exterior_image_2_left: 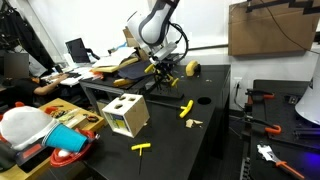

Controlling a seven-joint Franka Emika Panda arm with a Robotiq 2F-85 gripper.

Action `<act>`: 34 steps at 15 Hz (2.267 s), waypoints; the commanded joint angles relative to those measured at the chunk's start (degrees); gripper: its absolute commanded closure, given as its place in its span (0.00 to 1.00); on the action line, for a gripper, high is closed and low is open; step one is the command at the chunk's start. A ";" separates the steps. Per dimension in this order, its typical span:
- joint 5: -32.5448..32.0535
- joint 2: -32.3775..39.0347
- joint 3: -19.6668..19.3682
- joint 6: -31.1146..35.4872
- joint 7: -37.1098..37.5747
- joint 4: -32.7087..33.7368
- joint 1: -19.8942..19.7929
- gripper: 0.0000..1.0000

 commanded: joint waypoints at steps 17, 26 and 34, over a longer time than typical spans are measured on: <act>0.18 1.55 -1.53 -3.50 2.89 3.29 1.43 0.96; -2.04 1.24 -1.78 -3.22 4.63 3.32 1.78 0.96; -2.09 2.75 -1.73 -3.48 4.48 4.03 2.00 0.96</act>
